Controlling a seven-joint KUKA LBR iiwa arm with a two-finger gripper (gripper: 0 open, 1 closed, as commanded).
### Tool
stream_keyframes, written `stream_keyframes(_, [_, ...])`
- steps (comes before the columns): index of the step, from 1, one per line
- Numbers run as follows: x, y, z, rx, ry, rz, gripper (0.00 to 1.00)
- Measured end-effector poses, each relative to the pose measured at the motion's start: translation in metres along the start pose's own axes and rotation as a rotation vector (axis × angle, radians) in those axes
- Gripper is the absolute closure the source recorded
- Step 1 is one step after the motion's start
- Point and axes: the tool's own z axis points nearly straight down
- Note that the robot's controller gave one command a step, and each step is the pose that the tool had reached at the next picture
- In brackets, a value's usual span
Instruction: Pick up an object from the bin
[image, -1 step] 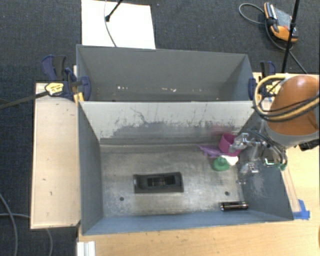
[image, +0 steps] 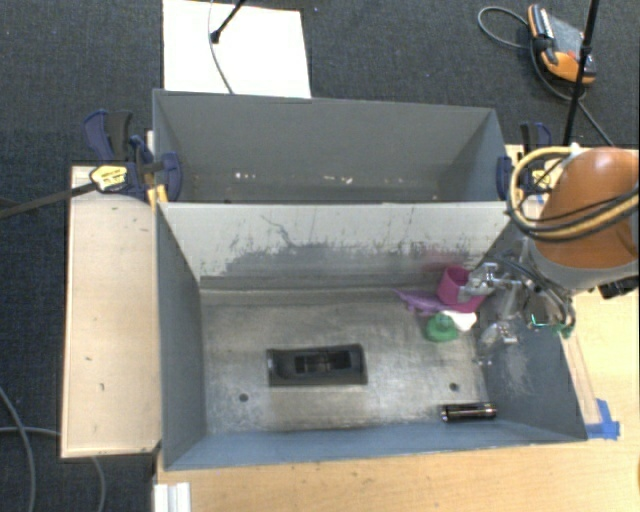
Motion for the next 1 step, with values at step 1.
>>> stream_keyframes(1, [-0.0258,0.0017,0.0317,-0.002,-0.010,0.055,0.00])
